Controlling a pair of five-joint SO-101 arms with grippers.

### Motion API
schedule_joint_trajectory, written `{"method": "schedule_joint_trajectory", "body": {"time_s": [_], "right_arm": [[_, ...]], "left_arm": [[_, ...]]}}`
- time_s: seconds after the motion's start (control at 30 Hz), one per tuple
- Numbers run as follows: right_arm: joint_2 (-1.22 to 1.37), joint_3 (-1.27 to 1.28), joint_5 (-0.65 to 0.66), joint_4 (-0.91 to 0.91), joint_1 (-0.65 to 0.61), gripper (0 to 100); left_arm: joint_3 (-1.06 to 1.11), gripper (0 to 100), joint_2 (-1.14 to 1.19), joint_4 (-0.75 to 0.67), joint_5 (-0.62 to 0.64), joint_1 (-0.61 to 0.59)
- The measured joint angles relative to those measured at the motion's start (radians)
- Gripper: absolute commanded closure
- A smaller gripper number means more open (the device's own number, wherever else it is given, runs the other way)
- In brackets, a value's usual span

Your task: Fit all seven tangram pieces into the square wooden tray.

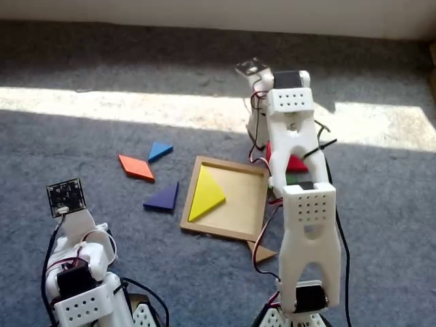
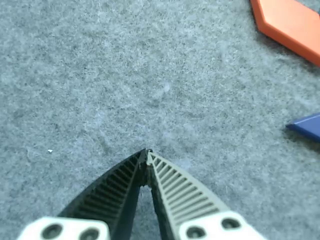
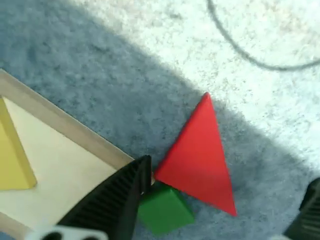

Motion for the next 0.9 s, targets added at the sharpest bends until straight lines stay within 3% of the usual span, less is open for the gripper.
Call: {"method": "schedule_joint_trajectory", "body": {"time_s": [0.63,0.8,0.9], "right_arm": [[-0.003,0.275,0.221,-0.135,0.009,56.8],[-0.003,0.275,0.241,-0.135,0.015,67.6],[-0.003,0.275,0.241,-0.135,0.017,68.8]], "left_arm": [[0.0,99,0.0,0.0,0.0,0.0],[0.0,99,0.0,0.0,0.0,0.0],[0.0,99,0.0,0.0,0.0,0.0]]}}
